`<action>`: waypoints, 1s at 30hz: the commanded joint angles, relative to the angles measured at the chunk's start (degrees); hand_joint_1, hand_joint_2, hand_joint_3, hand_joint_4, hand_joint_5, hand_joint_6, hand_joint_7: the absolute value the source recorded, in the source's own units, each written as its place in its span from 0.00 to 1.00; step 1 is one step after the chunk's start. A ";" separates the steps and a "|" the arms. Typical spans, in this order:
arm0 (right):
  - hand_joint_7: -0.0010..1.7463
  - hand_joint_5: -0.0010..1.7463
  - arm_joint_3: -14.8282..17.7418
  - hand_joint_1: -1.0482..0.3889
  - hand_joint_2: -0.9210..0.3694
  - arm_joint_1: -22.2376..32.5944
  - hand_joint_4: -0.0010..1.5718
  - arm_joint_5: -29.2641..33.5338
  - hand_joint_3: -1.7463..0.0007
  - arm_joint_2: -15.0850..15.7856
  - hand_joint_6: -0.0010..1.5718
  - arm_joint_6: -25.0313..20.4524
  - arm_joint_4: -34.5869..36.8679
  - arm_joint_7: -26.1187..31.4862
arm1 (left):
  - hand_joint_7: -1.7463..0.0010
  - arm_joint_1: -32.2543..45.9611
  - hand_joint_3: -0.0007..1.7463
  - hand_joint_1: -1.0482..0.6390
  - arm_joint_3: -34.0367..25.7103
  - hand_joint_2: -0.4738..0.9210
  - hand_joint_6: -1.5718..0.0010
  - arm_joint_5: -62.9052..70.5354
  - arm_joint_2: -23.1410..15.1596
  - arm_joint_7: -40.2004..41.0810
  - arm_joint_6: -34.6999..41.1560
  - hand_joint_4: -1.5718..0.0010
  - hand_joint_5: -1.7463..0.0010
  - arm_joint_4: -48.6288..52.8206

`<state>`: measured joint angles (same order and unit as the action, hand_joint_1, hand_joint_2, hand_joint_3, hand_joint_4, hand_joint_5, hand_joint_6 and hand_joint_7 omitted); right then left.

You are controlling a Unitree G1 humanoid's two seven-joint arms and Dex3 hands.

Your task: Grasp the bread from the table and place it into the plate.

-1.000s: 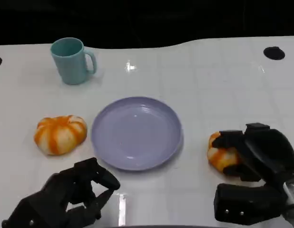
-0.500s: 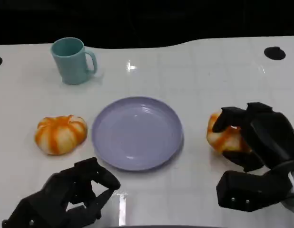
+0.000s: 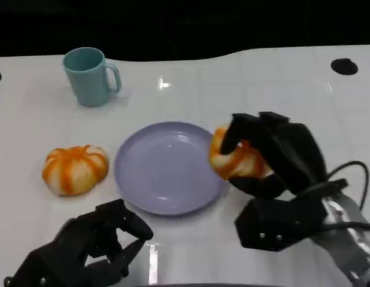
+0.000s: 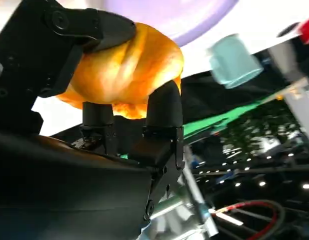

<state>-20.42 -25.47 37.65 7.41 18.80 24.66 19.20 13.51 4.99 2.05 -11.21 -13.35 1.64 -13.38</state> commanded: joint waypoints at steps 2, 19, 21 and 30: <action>0.96 1.00 -1.05 0.64 0.51 -4.69 0.63 -1.44 0.21 -3.26 0.47 -0.17 3.67 -2.00 | 0.26 0.08 0.33 0.44 -0.09 0.96 0.60 1.13 -0.50 0.65 -0.27 0.53 0.00 -0.40; 0.30 0.94 -4.94 0.63 0.35 -17.71 0.45 -1.05 0.46 -10.92 0.56 -1.28 26.17 -1.09 | 0.26 -0.28 0.33 0.44 0.16 0.95 0.60 2.12 -0.08 0.67 -1.31 0.53 0.00 0.64; 0.10 0.61 -6.03 0.57 0.26 -18.51 0.29 -0.38 0.57 -10.37 0.47 -2.69 26.72 -3.75 | 0.26 -0.22 0.33 0.44 0.24 0.95 0.60 2.26 -0.06 0.74 -1.35 0.53 0.00 0.58; 0.00 0.25 -8.89 0.33 0.00 -18.30 0.01 -0.24 0.87 -7.22 0.20 -5.04 23.12 -16.73 | 0.26 -0.12 0.34 0.44 0.12 0.95 0.60 2.32 0.33 0.88 -1.96 0.53 0.00 0.86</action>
<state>-29.26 -43.27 37.89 -1.22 13.85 49.31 3.76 13.46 5.31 3.96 -10.72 -13.28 0.45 -12.86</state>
